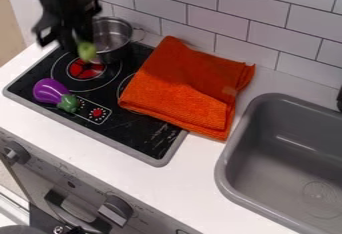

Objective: Took the green spatula out of the left side of the sink and placed it in the pot

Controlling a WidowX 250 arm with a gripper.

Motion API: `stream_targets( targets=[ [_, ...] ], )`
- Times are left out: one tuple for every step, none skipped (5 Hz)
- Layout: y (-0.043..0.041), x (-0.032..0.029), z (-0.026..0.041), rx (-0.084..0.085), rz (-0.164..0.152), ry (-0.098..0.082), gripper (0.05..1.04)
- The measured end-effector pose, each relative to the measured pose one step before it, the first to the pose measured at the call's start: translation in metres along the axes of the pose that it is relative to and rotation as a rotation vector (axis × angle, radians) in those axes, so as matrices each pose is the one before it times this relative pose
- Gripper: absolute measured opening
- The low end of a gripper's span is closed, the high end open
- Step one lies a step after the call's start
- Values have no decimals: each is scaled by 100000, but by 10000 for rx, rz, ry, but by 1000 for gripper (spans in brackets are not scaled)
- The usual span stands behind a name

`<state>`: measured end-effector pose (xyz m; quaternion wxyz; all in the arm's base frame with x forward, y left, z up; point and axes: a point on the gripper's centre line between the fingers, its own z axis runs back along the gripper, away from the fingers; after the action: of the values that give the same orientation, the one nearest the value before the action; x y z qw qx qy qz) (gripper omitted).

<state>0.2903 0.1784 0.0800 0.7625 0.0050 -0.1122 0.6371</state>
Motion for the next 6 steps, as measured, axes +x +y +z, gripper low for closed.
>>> stream_targets(
  targets=[
    [-1463, 777, -66, -219, 156, 199, 310],
    [-1322, 394, -1165, 20, 334, 70, 310],
    [-953, -62, -562, -23, 69, 53, 310],
    [-688, -767, -653, -86, 89, 65, 310],
    [-916, -489, 18, -409, -109, 55, 369],
    [-406, -493, -67, -1, -550, -127, 648]
  ],
)
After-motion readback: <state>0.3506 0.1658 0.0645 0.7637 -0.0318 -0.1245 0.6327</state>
